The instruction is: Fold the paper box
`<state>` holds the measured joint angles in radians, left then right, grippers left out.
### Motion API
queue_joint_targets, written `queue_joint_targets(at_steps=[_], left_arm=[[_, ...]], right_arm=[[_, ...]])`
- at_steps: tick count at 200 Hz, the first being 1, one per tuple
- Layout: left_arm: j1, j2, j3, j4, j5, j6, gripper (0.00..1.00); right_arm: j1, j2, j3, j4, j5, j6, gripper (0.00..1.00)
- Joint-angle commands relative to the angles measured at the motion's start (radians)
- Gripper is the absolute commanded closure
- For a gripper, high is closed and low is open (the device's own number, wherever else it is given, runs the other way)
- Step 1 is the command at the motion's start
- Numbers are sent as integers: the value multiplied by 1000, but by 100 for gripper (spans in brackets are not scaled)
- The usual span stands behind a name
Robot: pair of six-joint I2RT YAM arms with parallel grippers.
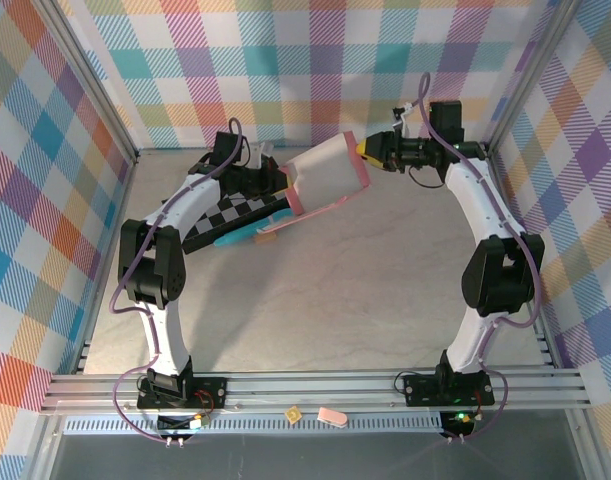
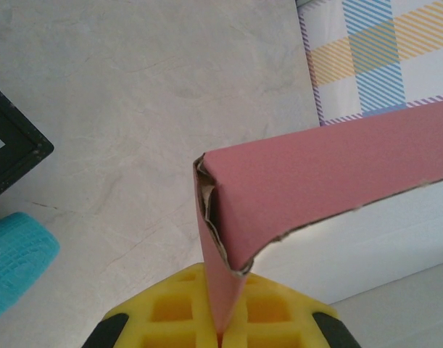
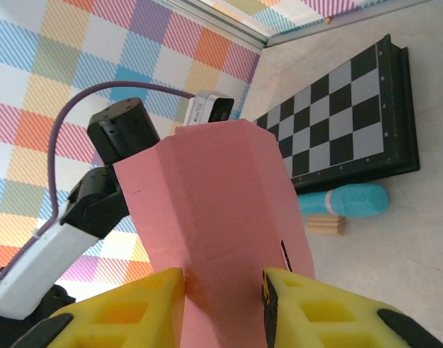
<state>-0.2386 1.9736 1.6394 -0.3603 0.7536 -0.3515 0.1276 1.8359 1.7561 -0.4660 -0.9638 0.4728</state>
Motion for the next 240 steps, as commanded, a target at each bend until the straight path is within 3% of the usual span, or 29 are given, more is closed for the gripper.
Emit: queue_joint_targets(at_steps=[1,133,192,240], left_arm=[[7,-65,-11,15,8,0,100],[-19,-108,-23,-16,-28,28,100],[-37,-116,-12,-56,-44,57,100],[-60,-111,-1,-77,-59,74,100]], right_arm=[[23,-23,29,-98,80,-94,65],[124,-38,40,-247,408,-272,58],[202,-8,77,-327,644,-354,57],[282,28,103,-358,819,-393,71]])
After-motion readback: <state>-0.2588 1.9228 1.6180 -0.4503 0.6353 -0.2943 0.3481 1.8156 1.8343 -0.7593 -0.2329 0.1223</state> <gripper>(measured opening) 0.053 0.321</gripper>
